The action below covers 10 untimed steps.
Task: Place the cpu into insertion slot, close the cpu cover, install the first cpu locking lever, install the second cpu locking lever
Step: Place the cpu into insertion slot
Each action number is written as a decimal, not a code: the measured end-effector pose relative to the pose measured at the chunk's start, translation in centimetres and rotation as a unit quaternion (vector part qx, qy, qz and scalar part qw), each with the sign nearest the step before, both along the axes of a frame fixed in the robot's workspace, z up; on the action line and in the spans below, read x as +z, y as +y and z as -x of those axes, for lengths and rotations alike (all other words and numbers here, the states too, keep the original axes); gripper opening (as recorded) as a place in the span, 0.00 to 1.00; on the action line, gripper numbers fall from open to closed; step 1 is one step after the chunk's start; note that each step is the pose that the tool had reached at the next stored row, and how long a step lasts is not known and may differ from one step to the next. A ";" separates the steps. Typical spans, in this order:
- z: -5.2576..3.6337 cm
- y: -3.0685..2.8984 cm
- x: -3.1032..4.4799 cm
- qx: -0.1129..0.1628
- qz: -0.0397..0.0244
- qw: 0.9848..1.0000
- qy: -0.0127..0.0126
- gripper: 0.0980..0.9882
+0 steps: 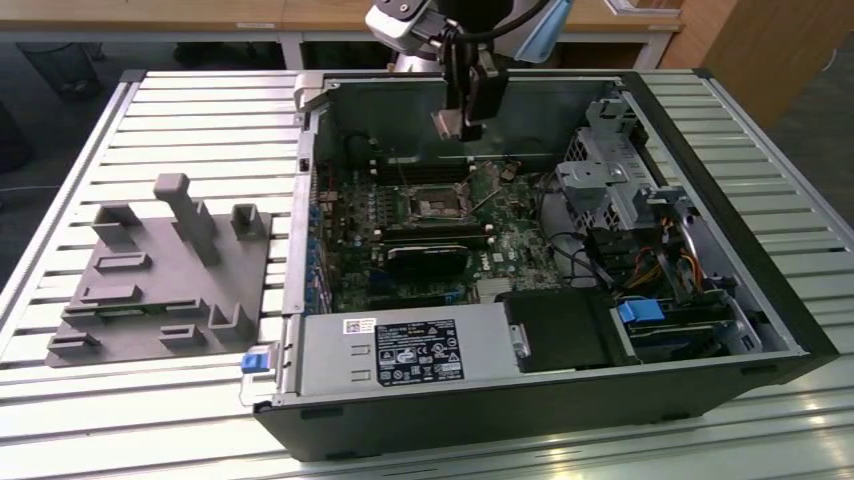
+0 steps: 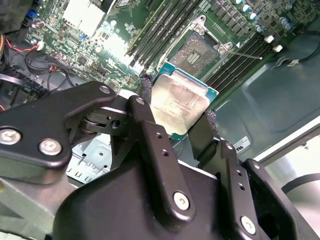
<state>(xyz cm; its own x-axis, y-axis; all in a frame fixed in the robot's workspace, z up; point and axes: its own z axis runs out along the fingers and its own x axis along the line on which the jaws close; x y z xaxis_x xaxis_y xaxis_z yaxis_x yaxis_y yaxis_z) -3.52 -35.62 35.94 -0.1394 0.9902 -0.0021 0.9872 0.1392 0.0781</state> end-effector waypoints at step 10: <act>0.00 0.09 -0.23 -0.020 0.000 1.000 0.000 0.50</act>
<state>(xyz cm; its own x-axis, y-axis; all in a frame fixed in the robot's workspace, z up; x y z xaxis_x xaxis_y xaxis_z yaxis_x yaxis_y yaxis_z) -3.52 -35.53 35.71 -0.1001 0.9950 -0.0020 0.9919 0.1000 0.0782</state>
